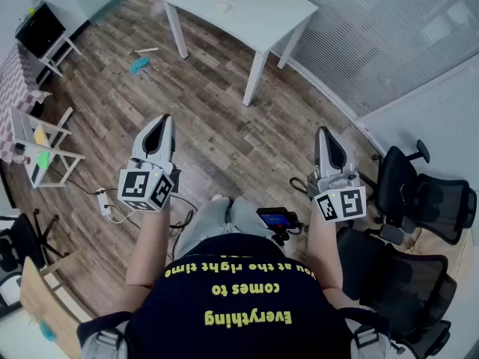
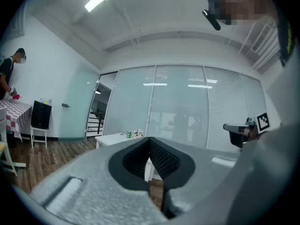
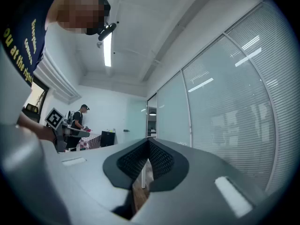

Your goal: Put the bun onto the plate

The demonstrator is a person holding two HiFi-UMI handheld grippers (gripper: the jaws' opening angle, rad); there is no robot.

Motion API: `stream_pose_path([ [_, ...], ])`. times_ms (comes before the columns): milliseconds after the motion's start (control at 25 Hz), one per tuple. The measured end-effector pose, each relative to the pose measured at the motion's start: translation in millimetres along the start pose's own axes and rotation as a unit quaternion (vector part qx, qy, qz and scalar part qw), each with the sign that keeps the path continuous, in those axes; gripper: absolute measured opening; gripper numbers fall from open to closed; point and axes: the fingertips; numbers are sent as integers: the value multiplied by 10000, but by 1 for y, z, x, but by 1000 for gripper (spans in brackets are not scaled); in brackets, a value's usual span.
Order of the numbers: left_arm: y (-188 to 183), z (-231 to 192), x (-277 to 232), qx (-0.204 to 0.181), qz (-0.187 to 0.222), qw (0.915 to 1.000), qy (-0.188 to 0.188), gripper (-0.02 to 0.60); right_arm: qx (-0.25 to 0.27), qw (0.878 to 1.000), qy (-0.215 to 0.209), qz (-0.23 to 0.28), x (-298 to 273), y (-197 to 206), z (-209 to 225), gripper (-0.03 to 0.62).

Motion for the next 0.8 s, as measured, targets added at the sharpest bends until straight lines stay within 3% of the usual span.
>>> stream_pose_path([
  [280,-5,5,6,238,62,9997,18,-2,-243,9997,41,93,6,-4,-1,5],
  [800,-6,15,-6,45,82,9997,-203,-2,-761,9967,-81,274,3,-9,22,5],
])
Point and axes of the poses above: the fingertips, and each gripper's own axes: x backward along the fingers, z to its right, y out of its underside, and after that the axes turned 4 degrees about z, right-handed
